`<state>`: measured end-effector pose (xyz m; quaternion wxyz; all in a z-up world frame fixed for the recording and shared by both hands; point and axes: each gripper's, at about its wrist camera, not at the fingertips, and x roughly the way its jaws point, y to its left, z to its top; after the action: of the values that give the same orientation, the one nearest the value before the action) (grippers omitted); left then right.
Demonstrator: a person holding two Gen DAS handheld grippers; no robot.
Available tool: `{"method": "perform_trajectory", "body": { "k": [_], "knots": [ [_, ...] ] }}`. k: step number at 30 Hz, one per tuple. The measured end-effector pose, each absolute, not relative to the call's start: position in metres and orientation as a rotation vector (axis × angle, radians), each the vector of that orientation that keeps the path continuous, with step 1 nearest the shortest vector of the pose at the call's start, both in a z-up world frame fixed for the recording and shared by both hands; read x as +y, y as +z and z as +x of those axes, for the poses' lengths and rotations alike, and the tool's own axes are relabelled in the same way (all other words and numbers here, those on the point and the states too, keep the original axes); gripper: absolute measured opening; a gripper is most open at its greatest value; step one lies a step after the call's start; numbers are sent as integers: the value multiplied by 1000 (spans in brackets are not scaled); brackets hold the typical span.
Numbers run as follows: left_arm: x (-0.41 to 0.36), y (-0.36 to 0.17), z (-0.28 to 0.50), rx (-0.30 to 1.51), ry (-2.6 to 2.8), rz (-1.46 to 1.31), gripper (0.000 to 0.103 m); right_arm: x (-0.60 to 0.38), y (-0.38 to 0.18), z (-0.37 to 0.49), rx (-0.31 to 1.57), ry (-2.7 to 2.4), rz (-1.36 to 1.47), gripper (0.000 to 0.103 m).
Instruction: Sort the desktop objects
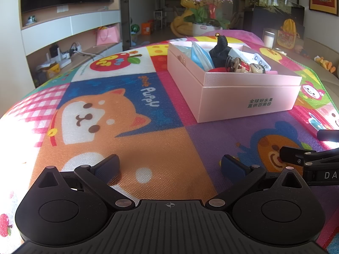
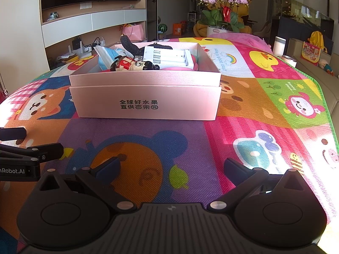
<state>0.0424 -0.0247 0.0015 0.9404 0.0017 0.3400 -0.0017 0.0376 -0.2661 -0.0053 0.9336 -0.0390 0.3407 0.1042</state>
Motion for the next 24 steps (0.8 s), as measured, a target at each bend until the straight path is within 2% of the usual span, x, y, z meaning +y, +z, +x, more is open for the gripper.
{"method": "perform_trajectory", "body": {
  "k": [24],
  "knots": [
    [-4, 7, 29, 733, -113, -29, 103, -257, -4, 34, 704, 221, -52, 103]
  ]
}}
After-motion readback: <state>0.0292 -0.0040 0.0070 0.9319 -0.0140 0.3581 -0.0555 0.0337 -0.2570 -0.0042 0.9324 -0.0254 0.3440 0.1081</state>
